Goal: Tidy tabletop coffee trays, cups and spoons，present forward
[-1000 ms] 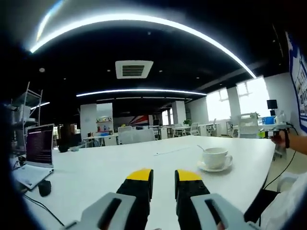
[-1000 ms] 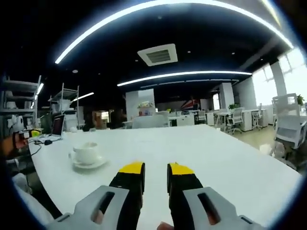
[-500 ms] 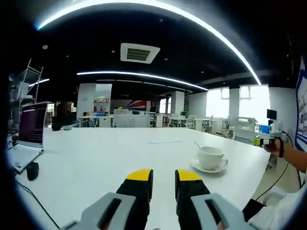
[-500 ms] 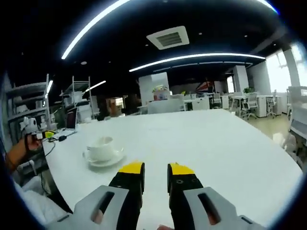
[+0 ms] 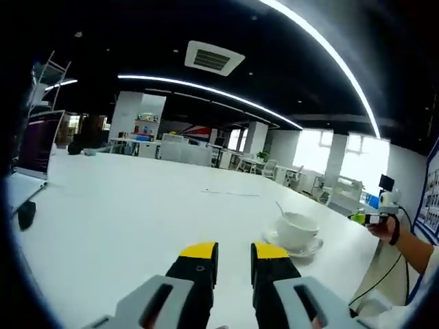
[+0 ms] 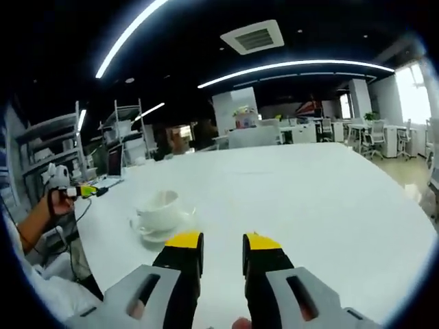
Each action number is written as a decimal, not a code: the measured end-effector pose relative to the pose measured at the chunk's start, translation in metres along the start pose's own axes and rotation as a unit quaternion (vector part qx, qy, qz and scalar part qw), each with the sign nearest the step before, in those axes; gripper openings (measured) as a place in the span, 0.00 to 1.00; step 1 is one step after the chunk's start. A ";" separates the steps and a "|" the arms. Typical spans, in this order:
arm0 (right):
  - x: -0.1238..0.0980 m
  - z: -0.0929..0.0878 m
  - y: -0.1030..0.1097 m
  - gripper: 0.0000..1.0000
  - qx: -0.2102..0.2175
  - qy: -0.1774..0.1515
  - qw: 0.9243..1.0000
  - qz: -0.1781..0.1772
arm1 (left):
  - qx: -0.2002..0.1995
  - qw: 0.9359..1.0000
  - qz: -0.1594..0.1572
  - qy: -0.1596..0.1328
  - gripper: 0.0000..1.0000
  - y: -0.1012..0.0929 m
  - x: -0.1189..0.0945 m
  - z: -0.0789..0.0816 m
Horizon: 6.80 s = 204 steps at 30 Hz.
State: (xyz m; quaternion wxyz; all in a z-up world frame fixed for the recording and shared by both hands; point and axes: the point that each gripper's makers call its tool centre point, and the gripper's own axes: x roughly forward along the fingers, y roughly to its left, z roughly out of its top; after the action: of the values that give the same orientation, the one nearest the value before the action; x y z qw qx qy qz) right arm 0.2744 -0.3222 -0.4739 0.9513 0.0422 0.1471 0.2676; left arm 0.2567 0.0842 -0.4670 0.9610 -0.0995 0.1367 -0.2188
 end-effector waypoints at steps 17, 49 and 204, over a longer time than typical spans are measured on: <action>0.049 -0.005 0.058 0.30 0.033 0.071 0.994 0.077 | -0.148 0.983 -0.085 0.073 0.23 -0.038 0.039 -0.016; 0.113 -0.048 0.054 0.23 0.202 0.178 0.959 0.088 | -0.267 0.937 -0.125 0.186 0.22 -0.078 0.109 -0.058; 0.259 -0.026 0.019 0.06 0.298 0.250 0.921 0.003 | -0.382 0.889 0.021 0.252 0.06 0.009 0.287 -0.037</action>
State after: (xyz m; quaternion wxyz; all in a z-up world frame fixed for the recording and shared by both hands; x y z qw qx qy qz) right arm 0.4676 -0.1704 -0.5626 0.8260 0.2559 0.4535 0.2156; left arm 0.4973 -0.0415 -0.5670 0.7865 -0.3978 0.4491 -0.1466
